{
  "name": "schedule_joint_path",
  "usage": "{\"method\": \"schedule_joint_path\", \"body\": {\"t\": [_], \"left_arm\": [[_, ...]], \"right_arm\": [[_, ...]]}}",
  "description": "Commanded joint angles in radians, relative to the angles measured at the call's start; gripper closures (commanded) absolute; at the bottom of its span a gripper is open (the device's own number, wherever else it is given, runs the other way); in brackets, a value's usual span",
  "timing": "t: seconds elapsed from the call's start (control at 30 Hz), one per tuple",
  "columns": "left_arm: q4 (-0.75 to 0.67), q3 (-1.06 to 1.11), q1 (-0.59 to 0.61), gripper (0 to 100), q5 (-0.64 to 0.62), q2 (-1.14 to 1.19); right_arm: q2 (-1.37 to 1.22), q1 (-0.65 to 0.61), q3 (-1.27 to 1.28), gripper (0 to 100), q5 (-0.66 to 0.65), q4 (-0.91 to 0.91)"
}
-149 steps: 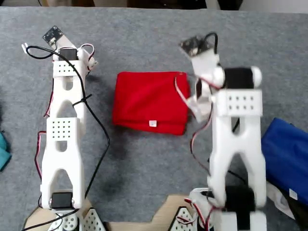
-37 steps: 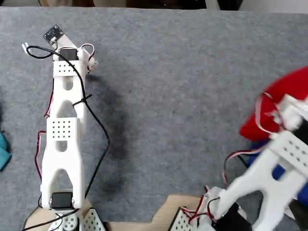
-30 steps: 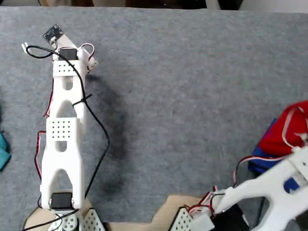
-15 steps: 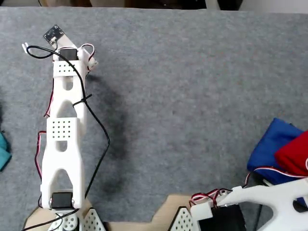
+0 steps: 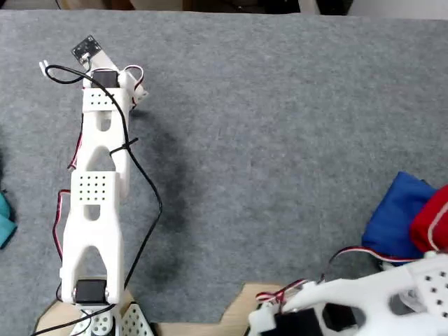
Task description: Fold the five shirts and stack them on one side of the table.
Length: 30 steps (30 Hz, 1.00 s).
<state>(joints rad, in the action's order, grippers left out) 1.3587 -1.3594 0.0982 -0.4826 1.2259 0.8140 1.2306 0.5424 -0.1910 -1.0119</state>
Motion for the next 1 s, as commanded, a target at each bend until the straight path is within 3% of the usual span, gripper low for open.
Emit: {"method": "schedule_joint_path", "body": {"t": [0.0, 0.17, 0.3, 0.53, 0.7, 0.87, 0.97], "left_arm": [[0.048, -0.133, 0.069, 97, 0.041, -0.035], [0.213, -0.31, 0.224, 87, 0.087, -0.039], [0.293, -0.311, 0.391, 83, 0.173, -0.047], [0.35, -0.313, 0.753, 75, 0.321, -0.047], [0.356, -0.311, 0.931, 75, 0.48, -0.047], [0.347, -0.301, 1.025, 75, 0.609, -0.031], [0.315, -0.261, 1.037, 77, 0.606, 0.025]], "right_arm": [[0.079, -0.104, -0.019, 47.9, 0.052, -0.048], [0.131, -0.269, -0.013, 79.1, 0.129, -0.199], [0.165, -0.38, -0.013, 99.4, 0.222, -0.273], [0.182, -0.55, -0.013, 96.9, 0.327, -0.341], [0.182, -0.656, -0.01, 96.9, 0.388, -0.41], [0.182, -0.753, 0.012, 96.9, 0.466, -0.45], [0.182, -0.777, 0.008, 96.8, 0.497, -0.479]]}}
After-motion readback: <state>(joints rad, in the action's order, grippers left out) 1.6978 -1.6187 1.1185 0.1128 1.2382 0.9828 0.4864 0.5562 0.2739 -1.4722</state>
